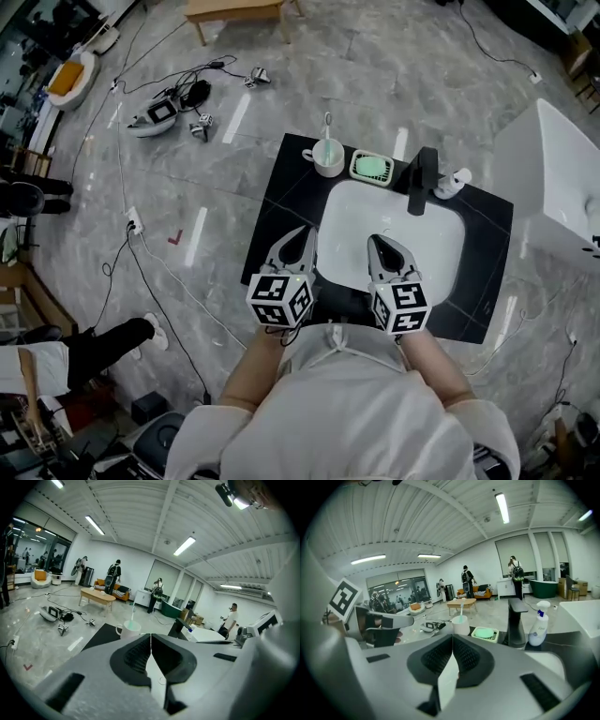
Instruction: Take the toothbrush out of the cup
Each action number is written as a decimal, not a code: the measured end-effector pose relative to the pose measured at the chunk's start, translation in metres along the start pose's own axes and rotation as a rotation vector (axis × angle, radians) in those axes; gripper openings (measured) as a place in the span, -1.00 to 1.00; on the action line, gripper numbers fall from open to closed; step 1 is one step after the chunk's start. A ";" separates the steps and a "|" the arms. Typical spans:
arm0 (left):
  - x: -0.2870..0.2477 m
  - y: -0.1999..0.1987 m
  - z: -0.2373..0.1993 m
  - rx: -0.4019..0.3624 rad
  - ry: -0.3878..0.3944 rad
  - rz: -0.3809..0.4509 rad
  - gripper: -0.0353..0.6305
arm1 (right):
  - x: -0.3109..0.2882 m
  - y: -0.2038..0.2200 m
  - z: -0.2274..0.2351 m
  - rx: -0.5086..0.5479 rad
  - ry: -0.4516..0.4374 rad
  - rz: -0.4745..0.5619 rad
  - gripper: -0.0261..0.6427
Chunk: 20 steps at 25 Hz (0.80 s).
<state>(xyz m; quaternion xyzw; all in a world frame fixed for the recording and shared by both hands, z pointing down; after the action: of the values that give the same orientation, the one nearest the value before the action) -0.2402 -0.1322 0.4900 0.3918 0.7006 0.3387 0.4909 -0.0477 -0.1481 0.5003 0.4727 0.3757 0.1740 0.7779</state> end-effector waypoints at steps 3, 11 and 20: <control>-0.021 -0.013 -0.016 -0.028 0.067 -0.031 -0.83 | -0.024 -0.007 -0.005 -0.054 0.042 0.002 -0.84; -0.082 -0.053 -0.044 -0.153 0.240 -0.059 -0.83 | -0.077 -0.029 -0.010 -0.123 0.143 0.016 -0.84; -0.160 -0.072 -0.062 -0.199 0.307 -0.133 -0.82 | -0.111 -0.035 0.009 -0.173 0.227 -0.007 -0.84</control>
<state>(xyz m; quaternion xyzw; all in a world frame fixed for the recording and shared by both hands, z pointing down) -0.2813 -0.3127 0.5138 0.2379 0.7545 0.4289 0.4361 -0.1170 -0.2398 0.5194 0.3797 0.4466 0.2553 0.7689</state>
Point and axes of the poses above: the fingertips, and each gripper's own axes: x backward along the fingers, z to its right, y out of its underside, the point moved 7 cm from there along x, backward along the fingers, and after that the axes turned 6 degrees about -y, right-handed, at the moved point
